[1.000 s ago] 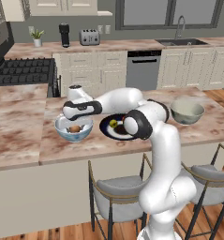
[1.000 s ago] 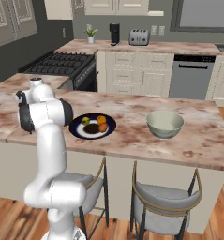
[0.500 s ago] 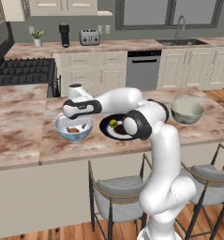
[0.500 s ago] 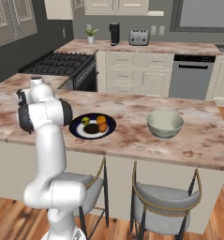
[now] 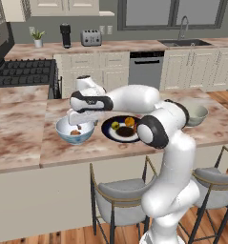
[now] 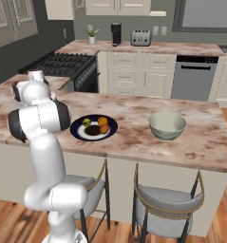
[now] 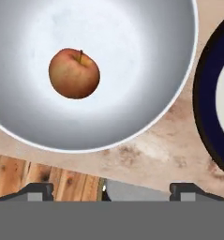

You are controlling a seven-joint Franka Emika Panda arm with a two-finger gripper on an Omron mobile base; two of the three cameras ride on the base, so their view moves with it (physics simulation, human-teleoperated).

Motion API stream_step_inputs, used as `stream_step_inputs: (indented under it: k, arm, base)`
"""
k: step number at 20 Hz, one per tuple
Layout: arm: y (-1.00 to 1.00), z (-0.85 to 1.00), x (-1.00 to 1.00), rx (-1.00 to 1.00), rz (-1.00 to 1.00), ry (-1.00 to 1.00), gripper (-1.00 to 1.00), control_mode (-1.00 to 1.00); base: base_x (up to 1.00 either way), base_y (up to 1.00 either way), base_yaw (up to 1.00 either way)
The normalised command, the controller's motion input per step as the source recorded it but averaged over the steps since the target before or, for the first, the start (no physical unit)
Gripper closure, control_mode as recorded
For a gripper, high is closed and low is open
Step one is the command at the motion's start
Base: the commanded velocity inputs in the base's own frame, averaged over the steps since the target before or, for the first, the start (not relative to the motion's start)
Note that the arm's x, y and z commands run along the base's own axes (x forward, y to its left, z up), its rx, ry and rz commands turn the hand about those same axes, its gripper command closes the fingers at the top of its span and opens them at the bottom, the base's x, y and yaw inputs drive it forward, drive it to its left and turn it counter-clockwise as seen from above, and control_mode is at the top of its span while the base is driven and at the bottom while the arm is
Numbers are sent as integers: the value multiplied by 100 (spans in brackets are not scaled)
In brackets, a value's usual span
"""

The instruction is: Take the fruits from the plate on the dining counter and place two fruits in each bowl.

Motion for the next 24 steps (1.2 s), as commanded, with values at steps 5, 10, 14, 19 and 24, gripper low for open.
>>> stream_step_inputs:
  k: [5,10,14,19,24]
  arm:
    - [-79,39,-46,-2,-4,0,-100,-100]
    - [-99,0,0,0,-1,-9,-100,-100]
    - [-100,2,0,-1,-3,2,-100,-100]
    - [-87,1,4,0,-1,2,-100,-100]
    - [-59,0,19,0,0,3,-100,-100]
  base:
    - [0,0,0]
    - [0,0,0]
    - [0,0,0]
    - [0,0,0]
    - [0,0,0]
